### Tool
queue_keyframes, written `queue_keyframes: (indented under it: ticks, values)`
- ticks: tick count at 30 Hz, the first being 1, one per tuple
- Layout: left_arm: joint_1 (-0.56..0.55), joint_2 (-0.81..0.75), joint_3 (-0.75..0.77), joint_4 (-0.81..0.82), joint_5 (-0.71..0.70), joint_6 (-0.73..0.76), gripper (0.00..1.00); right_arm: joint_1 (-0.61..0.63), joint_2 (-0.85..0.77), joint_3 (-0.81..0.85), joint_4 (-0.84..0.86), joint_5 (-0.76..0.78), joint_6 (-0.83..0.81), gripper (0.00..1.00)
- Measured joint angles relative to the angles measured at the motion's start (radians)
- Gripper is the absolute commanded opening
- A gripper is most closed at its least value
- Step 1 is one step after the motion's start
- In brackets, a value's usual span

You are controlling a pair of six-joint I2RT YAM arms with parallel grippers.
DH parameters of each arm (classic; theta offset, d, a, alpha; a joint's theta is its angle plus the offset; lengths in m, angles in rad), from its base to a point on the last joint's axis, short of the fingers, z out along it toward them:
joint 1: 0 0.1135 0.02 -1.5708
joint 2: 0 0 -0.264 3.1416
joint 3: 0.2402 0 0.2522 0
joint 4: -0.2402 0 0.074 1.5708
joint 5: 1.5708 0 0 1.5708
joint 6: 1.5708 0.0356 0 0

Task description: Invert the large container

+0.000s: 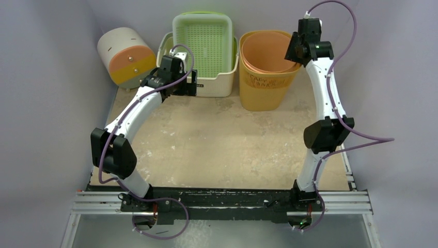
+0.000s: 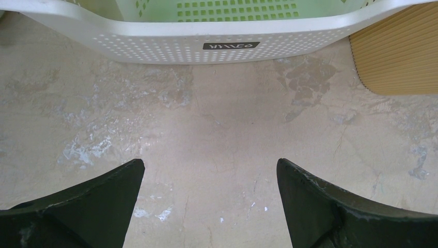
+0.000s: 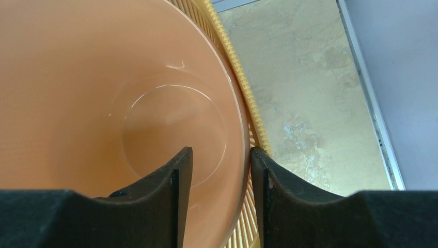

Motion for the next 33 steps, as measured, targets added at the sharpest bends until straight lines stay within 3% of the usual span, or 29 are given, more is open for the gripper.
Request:
queue_keyframes:
  ticks: [3,6,16,23,33]
  values:
    - [0.0,0.0,-0.004,0.0,-0.001,0.0,0.96,0.002,0.0,-0.013,0.01,0.007,-0.001,0.35]
    - [0.0,0.0,-0.012,0.0,-0.003,0.001,0.96,0.003,-0.006,-0.043,0.035,0.036,-0.006,0.0]
    - [0.0,-0.002,-0.021,-0.003,-0.021,0.016,0.96,0.006,-0.016,-0.055,0.058,0.074,-0.015,0.0]
    - [0.0,-0.002,-0.013,-0.007,-0.036,0.016,0.96,0.005,0.018,0.155,0.017,0.017,-0.029,0.0]
    - [0.001,-0.005,0.008,-0.007,-0.137,0.045,0.96,0.005,-0.276,-0.03,0.286,-0.069,-0.055,0.0]
